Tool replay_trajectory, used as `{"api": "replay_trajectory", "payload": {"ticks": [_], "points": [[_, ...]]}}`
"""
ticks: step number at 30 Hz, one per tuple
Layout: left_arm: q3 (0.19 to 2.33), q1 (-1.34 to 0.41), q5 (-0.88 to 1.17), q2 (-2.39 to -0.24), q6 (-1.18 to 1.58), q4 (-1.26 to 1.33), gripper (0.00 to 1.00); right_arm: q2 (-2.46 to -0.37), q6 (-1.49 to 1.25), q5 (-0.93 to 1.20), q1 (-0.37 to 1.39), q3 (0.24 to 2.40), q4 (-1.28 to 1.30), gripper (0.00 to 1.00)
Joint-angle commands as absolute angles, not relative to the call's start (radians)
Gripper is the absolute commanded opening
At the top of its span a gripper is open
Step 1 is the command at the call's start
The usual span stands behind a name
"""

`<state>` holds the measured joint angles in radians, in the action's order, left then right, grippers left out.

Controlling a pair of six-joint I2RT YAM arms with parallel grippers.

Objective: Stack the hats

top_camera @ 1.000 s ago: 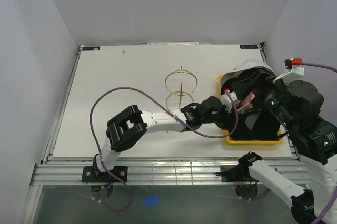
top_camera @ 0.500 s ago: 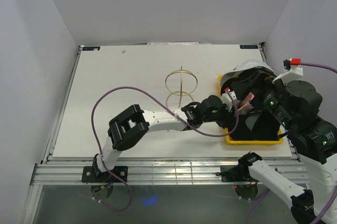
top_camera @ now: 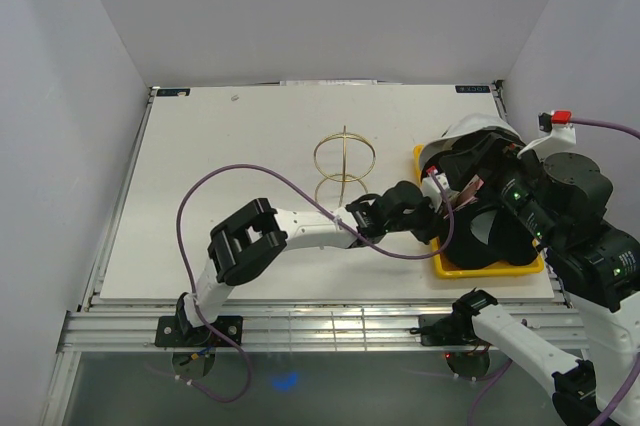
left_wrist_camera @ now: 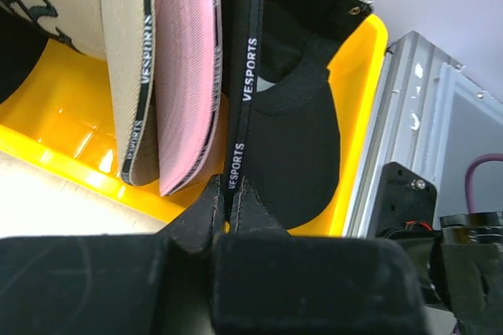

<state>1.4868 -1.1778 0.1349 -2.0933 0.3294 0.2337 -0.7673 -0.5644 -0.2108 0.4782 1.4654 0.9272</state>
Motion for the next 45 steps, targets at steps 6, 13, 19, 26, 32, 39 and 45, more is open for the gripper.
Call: {"api": "replay_trajectory", "payload": {"ticks": [6, 13, 19, 26, 32, 39, 45], "points": [[1.477, -1.181, 0.218, -1.899, 0.338, 0.318, 0.00, -0.793, -0.546, -0.227, 0.482, 1.505, 0.914, 0.90], [1.419, -1.181, 0.199, -1.810, 0.327, 0.313, 0.00, -0.825, -0.548, -0.227, 0.482, 1.558, 0.923, 0.90], [1.322, -1.175, 0.132, -1.677, 0.325, 0.311, 0.00, -0.877, -0.545, -0.224, 0.482, 1.652, 0.945, 0.90], [1.258, -1.149, 0.017, -1.531, 0.316, 0.287, 0.00, -0.936, -0.555, -0.169, 0.482, 1.758, 0.927, 0.91], [1.304, -1.137, -0.170, -1.465, 0.275, 0.172, 0.00, -1.075, -0.597, -0.069, 0.482, 1.874, 0.936, 0.95], [1.353, -1.123, -0.373, -1.387, 0.190, 0.087, 0.00, -1.301, -0.614, -0.018, 0.482, 2.209, 1.028, 0.98], [1.394, -1.123, -0.483, -1.378, 0.071, 0.066, 0.00, -1.388, -0.681, 0.107, 0.482, 2.158, 0.976, 0.95]]}}
